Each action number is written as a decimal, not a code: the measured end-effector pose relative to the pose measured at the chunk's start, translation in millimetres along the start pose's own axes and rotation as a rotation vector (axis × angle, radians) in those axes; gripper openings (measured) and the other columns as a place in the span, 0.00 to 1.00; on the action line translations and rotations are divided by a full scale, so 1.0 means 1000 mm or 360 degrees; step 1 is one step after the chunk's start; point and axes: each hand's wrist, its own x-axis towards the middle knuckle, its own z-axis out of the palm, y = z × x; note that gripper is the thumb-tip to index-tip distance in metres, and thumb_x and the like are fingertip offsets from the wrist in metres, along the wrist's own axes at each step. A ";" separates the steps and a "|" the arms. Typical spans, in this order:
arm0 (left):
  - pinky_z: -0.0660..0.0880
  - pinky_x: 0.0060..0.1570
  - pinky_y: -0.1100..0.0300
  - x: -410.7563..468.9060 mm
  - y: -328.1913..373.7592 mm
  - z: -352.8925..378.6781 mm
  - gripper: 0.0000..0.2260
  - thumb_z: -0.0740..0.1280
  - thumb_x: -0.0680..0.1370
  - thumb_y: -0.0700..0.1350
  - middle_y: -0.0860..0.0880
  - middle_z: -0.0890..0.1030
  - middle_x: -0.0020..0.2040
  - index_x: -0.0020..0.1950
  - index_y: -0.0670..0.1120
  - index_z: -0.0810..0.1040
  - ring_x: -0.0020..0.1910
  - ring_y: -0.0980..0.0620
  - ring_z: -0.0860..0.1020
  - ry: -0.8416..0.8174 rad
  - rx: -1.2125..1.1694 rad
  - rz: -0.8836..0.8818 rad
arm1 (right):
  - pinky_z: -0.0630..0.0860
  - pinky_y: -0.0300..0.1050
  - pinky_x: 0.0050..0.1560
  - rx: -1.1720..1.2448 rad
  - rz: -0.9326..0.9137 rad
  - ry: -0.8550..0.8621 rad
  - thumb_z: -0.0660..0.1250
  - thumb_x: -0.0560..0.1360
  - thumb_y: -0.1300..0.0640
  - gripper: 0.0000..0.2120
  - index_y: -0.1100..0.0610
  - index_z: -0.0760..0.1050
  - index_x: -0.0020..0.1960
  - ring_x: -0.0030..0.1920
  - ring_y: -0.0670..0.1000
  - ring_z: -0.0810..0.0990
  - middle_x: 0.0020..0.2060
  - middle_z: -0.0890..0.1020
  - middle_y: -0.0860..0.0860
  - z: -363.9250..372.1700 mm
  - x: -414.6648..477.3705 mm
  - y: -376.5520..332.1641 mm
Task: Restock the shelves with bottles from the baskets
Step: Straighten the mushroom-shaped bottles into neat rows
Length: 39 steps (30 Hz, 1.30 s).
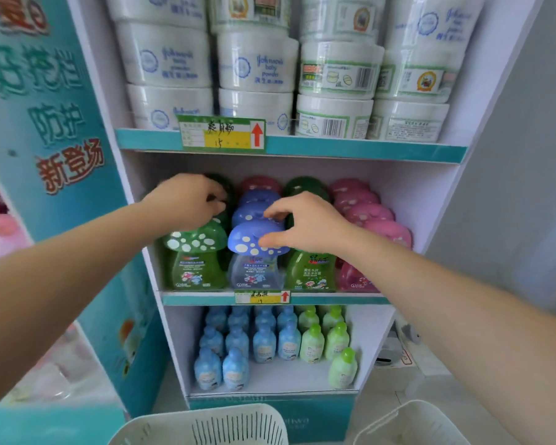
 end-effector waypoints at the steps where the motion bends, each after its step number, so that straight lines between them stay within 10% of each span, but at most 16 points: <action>1: 0.71 0.61 0.54 -0.009 -0.005 0.000 0.15 0.64 0.78 0.52 0.45 0.79 0.60 0.63 0.48 0.78 0.60 0.43 0.74 -0.0003 0.0028 0.0004 | 0.73 0.50 0.58 -0.0064 -0.0012 -0.0015 0.74 0.65 0.41 0.24 0.49 0.79 0.59 0.56 0.52 0.77 0.54 0.82 0.48 0.002 -0.001 -0.003; 16: 0.74 0.55 0.51 -0.037 -0.021 0.008 0.29 0.73 0.72 0.49 0.45 0.76 0.60 0.71 0.48 0.67 0.59 0.44 0.75 -0.0199 0.0344 0.0037 | 0.67 0.46 0.54 -0.0654 0.0040 -0.0087 0.68 0.73 0.42 0.28 0.45 0.66 0.70 0.59 0.58 0.71 0.59 0.75 0.56 0.005 -0.007 -0.026; 34: 0.74 0.56 0.53 -0.022 -0.020 -0.006 0.25 0.67 0.74 0.60 0.45 0.78 0.61 0.67 0.49 0.73 0.59 0.43 0.75 -0.0120 0.0056 -0.0030 | 0.74 0.49 0.58 -0.0176 0.0117 -0.0090 0.70 0.71 0.43 0.22 0.52 0.77 0.62 0.57 0.54 0.77 0.57 0.81 0.51 0.004 0.017 -0.015; 39: 0.72 0.59 0.54 -0.001 -0.016 -0.005 0.15 0.59 0.82 0.46 0.42 0.78 0.62 0.66 0.46 0.76 0.61 0.41 0.75 -0.0037 -0.0047 -0.0161 | 0.73 0.42 0.59 0.0063 0.0288 0.0110 0.67 0.76 0.55 0.12 0.53 0.80 0.58 0.57 0.51 0.79 0.57 0.82 0.49 0.000 0.044 -0.007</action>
